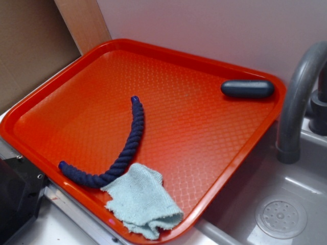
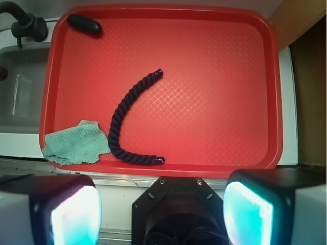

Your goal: Grab the blue cloth.

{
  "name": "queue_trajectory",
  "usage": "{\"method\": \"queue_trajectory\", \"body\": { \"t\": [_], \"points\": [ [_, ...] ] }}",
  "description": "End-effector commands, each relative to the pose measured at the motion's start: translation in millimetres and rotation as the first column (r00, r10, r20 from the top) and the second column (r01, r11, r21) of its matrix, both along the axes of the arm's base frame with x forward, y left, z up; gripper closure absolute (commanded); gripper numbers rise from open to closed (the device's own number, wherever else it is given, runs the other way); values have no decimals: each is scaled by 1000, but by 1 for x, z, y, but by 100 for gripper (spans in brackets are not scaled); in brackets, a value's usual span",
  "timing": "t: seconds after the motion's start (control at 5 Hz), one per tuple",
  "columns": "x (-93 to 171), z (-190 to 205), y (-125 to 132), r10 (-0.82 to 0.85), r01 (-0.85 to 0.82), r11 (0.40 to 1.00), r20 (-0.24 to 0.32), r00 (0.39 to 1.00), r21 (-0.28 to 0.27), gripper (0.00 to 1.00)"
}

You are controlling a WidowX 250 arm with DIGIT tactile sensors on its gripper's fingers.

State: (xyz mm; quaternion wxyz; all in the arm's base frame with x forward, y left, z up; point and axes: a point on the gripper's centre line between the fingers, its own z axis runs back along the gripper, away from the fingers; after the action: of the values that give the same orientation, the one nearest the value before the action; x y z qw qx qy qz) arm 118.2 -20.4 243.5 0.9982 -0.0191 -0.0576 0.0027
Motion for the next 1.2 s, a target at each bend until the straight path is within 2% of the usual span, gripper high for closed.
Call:
{"method": "queue_trajectory", "body": {
  "t": [0.0,0.2,0.4,0.6,0.8,1.0],
  "points": [
    [0,0,0,0,0,1000,0,1000,0,0],
    [14,-42,-49,-134,141,986,-79,988,93,0],
    [24,-85,-100,-374,380,919,-75,924,100,0],
    [27,-116,-118,-596,597,801,-50,802,31,0],
    [33,-150,-115,-777,777,629,-3,629,2,0],
    [29,-176,-123,-906,905,415,50,421,-91,0]
  ]
}}
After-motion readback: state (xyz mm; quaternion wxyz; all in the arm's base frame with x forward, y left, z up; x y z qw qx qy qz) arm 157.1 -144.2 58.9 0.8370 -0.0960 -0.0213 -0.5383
